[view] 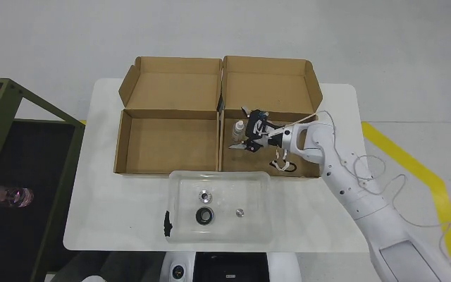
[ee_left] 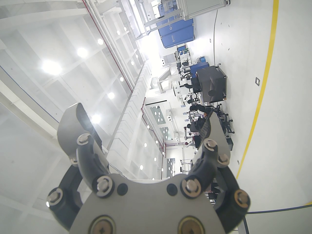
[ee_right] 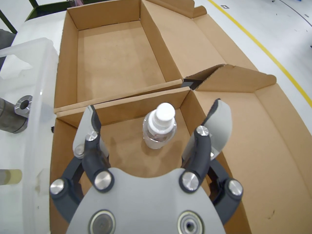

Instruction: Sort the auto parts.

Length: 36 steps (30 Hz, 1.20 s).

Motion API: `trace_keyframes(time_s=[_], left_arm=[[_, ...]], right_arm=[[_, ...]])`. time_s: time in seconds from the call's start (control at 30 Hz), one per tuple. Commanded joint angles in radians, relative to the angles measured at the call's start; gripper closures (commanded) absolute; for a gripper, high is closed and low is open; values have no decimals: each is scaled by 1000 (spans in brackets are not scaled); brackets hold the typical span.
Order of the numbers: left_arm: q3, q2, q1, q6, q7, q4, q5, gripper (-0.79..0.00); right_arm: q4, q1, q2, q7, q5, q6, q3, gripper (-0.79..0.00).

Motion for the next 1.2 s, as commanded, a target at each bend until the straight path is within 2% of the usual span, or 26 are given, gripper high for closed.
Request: trace_keyframes(time_s=[0.0,0.37,0.67,0.87,1.17], left_arm=[[0,0,0,0,0,0,0,-785],[0,0,0,0,0,0,0,-785],[0,0,0,0,0,0,0,-785],[0,0,0,0,0,0,0,-785],[0,0,0,0,0,0,0,-785]], right_arm=[[-46,-21,7,10,4,-11,19,-785],[-311,-144,48,151,64,-73,119,-785],[-514,-246,80,324,108,-110,183,-785],[-607,-307,94,438,142,-120,173,-785],[-657,-351,105,586,158,-128,105,-785]])
